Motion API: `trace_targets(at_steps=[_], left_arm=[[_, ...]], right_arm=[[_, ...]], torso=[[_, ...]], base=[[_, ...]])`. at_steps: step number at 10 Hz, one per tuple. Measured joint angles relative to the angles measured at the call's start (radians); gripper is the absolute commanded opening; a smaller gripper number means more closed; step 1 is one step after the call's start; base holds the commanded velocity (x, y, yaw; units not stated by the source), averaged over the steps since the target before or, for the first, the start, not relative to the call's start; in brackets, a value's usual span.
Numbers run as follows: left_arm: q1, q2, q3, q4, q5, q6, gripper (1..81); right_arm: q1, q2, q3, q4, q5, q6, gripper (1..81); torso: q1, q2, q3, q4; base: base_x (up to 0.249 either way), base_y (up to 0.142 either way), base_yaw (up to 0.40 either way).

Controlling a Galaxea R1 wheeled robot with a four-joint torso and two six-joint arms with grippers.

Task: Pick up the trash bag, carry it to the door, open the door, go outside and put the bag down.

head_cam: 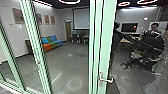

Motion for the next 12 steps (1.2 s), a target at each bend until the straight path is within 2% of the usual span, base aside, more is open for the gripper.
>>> trace_targets(at_steps=[3, 5, 12], left_arm=[[0.0, -0.068, 0.116, -0.016, 0.001, -0.001, 1.0], [0.0, -0.09, 0.14, -0.033, 0.001, -0.002, 1.0], [0.0, -0.086, 0.143, -0.037, -0.002, -0.002, 1.0]], right_arm=[[0.127, -0.106, 0.106, 0.044, -0.034, 0.002, 81.1], [0.228, -0.153, 0.137, 0.085, -0.063, 0.01, 81.1], [0.602, -0.211, 0.191, 0.232, -0.303, 0.02, 81.1]], torso=[[0.0, 0.0, 0.0, 0.0], [0.0, 0.0, 0.0, 0.0], [0.0, 0.0, 0.0, 0.0]], base=[[0.0, 0.0, 0.0], [0.0, 0.0, 0.0], [0.0, 0.0, 0.0]])
